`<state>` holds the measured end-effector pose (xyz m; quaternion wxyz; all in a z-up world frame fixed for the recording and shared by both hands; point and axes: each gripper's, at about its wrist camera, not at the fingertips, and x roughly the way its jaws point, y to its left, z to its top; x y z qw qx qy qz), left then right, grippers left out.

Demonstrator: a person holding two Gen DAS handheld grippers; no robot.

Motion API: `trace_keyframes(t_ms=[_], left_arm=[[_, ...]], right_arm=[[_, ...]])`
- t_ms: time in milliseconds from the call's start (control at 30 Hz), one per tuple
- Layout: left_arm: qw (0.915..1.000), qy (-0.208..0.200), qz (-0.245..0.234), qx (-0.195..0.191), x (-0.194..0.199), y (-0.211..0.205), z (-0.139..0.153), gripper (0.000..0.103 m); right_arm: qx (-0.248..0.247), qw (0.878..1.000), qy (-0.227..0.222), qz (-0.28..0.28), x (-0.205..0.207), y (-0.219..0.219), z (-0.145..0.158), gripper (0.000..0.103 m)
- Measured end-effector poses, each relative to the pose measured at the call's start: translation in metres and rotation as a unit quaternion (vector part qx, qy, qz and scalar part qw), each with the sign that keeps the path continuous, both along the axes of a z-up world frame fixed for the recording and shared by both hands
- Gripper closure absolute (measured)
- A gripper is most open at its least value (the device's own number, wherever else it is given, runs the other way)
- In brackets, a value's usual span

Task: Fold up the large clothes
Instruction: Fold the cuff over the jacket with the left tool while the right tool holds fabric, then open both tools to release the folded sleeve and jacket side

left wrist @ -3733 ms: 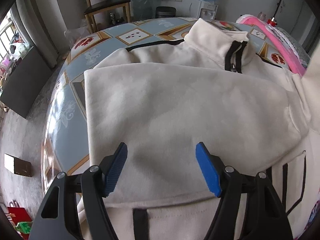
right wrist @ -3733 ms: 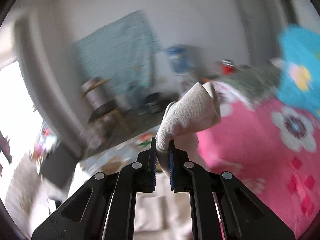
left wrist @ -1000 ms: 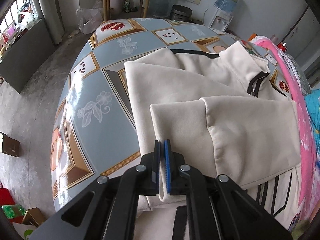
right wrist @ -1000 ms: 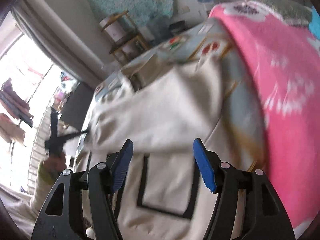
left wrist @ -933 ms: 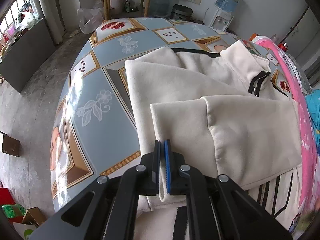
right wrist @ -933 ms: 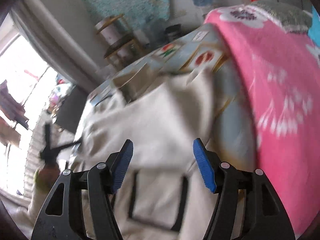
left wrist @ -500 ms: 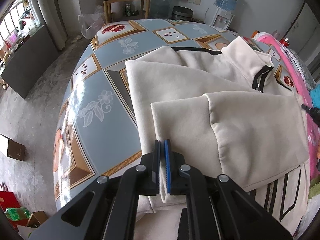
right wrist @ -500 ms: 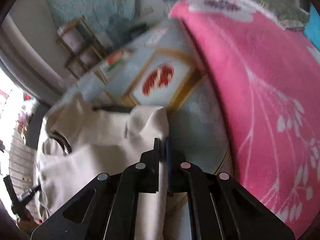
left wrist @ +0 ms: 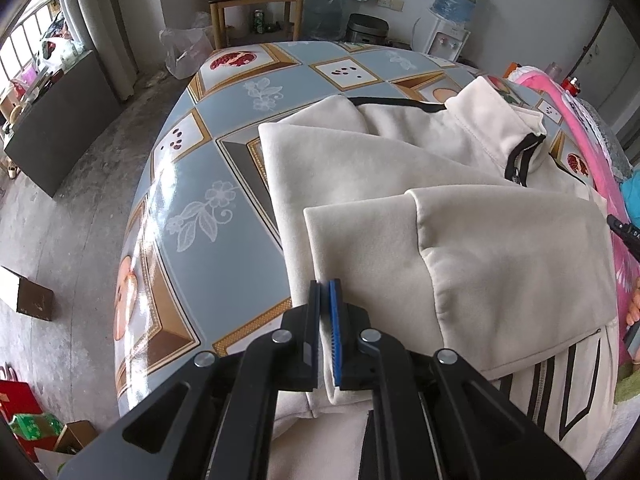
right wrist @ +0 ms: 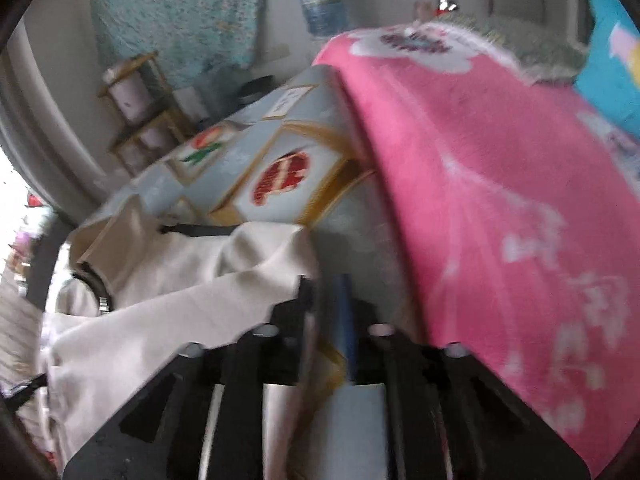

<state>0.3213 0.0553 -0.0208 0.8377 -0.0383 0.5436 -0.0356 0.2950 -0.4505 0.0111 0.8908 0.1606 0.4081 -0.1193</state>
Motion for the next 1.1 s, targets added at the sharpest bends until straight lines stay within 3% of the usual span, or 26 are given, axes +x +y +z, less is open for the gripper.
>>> trace_keyframes(t_ms=[167, 367, 433, 533, 600, 700, 867, 1100], left_arm=[[0.9999, -0.007, 0.007, 0.01, -0.003, 0.007, 0.005, 0.096], [0.9976, -0.049, 0.041, -0.028, -0.013, 0.026, 0.026, 0.094], [0.9969, -0.065, 0.024, -0.037, -0.017, 0.019, 0.034, 0.093], [0.9972, -0.061, -0.018, -0.04, -0.021, -0.005, 0.034, 0.081], [0.9979, -0.038, -0.046, -0.027, -0.021, -0.02, 0.023, 0.064], [0.9988, -0.004, -0.047, 0.016, -0.02, -0.032, -0.003, 0.063], [0.9993, -0.02, -0.032, -0.004, -0.029, -0.023, 0.006, 0.063], [0.9988, -0.035, -0.034, -0.002, -0.048, -0.025, 0.02, 0.051]], right_arm=[[-0.028, 0.998, -0.035, 0.043, -0.033, 0.02, 0.033, 0.055], [-0.018, 0.989, -0.007, 0.15, -0.064, 0.078, 0.025, 0.055], [-0.016, 0.984, 0.001, 0.176, -0.069, 0.094, 0.02, 0.055], [-0.042, 0.977, 0.018, 0.207, -0.072, 0.122, 0.005, 0.055], [-0.069, 0.974, 0.047, 0.21, -0.069, 0.129, -0.012, 0.055], [-0.058, 0.976, 0.06, 0.203, -0.07, 0.121, -0.023, 0.053], [-0.051, 0.98, 0.097, 0.168, -0.081, 0.109, -0.014, 0.053], [-0.013, 0.986, 0.061, 0.156, -0.117, 0.121, 0.018, 0.049]])
